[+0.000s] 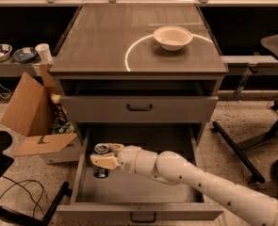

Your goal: Place pepsi can into middle drawer

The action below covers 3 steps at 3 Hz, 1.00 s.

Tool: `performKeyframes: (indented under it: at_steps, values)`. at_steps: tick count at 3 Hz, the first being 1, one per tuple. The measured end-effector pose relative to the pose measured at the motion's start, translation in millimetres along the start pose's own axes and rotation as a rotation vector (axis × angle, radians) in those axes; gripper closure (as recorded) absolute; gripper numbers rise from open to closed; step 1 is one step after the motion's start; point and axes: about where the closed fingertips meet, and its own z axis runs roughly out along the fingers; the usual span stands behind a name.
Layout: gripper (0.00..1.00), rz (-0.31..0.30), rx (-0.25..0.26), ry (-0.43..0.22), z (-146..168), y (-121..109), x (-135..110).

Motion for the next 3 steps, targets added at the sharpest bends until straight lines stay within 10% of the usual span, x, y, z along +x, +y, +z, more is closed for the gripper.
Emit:
performKeyframes:
  at_steps: [3]
  values:
    - [1.0, 0.088, 0.052, 0.009, 27.1, -58.1, 73.4]
